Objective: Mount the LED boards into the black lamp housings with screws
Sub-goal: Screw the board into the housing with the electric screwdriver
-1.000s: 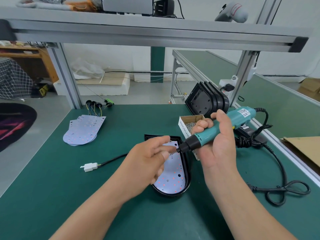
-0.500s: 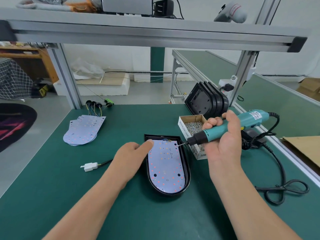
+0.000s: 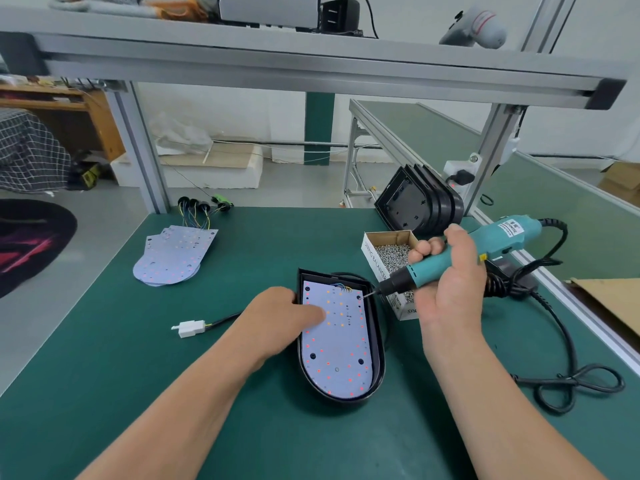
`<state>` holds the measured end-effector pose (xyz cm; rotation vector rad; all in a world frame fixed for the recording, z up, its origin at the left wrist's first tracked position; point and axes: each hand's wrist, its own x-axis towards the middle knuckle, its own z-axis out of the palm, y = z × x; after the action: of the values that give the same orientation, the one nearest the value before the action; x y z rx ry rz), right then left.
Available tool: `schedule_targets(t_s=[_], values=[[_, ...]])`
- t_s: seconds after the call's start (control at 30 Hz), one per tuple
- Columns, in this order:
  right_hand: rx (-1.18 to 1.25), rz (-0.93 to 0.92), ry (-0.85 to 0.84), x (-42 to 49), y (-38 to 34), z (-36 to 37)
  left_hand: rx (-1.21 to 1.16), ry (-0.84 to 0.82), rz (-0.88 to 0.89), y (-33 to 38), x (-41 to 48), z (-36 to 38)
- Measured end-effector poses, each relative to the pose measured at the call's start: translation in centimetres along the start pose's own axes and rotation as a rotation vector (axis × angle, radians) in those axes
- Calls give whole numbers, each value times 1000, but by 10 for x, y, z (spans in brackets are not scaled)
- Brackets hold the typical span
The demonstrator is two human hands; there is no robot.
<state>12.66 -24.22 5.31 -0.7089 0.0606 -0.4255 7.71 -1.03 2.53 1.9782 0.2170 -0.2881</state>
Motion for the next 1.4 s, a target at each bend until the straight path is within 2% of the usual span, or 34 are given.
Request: schedule_targets(t_s=[0.63,0.77,1.0,1.4], values=[[-131,-55,-105,-6,3,3,-22,-19,21,-3,0,1],[-181,-69,-211,-7,3,5,-18,-2,11,-4,1,2],[-392,-155,-520,-16,4,15,6,-16,21,-2,4,2],[-402,-48,-567,-17,2,20,19,-43,-13,-1,3,1]])
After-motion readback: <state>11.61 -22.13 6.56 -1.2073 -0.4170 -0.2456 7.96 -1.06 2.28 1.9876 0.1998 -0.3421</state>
